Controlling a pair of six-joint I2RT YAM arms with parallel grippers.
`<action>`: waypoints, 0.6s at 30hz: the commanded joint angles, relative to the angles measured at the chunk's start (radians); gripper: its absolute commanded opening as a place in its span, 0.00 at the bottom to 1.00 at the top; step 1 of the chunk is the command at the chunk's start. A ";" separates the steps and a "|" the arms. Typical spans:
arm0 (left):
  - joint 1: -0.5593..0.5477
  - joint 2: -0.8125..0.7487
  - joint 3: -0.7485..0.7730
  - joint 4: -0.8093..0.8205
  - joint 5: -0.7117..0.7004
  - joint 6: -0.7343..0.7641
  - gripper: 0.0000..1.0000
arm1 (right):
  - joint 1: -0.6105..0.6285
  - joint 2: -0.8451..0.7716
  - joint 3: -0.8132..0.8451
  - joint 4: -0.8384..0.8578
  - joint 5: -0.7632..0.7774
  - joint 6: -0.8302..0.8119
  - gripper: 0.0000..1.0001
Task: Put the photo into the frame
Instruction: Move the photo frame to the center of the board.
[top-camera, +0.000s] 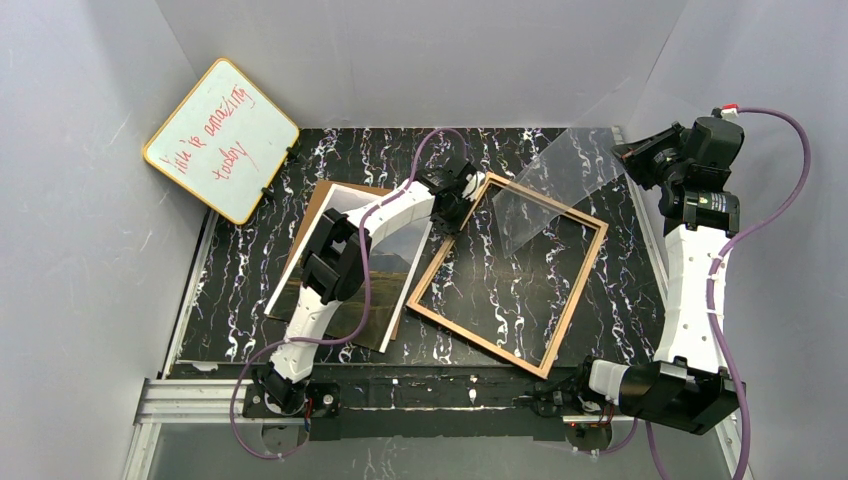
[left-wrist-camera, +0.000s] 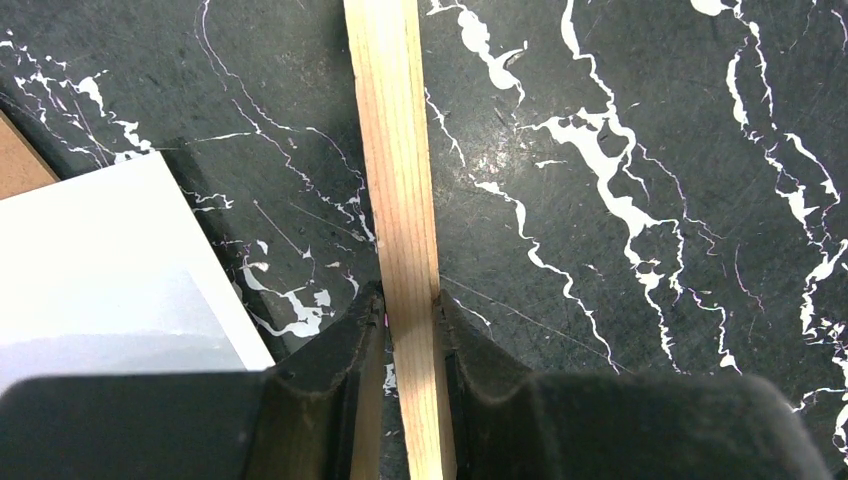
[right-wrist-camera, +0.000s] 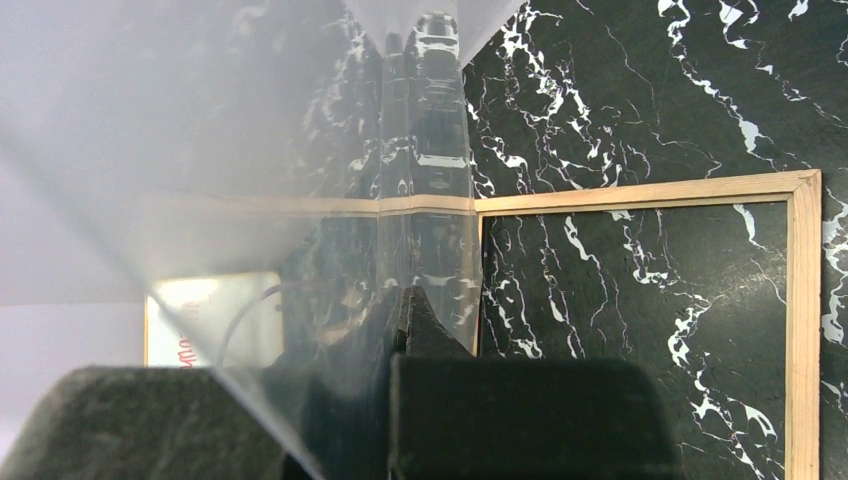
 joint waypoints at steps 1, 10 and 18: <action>-0.017 -0.109 0.030 -0.035 0.018 0.010 0.07 | 0.000 -0.030 0.041 0.015 0.043 -0.019 0.01; -0.010 -0.244 -0.043 -0.030 -0.190 -0.043 0.01 | 0.000 -0.003 0.037 0.072 -0.061 0.054 0.01; 0.093 -0.353 -0.168 -0.006 -0.321 -0.102 0.00 | 0.000 0.049 -0.034 0.177 -0.230 0.136 0.01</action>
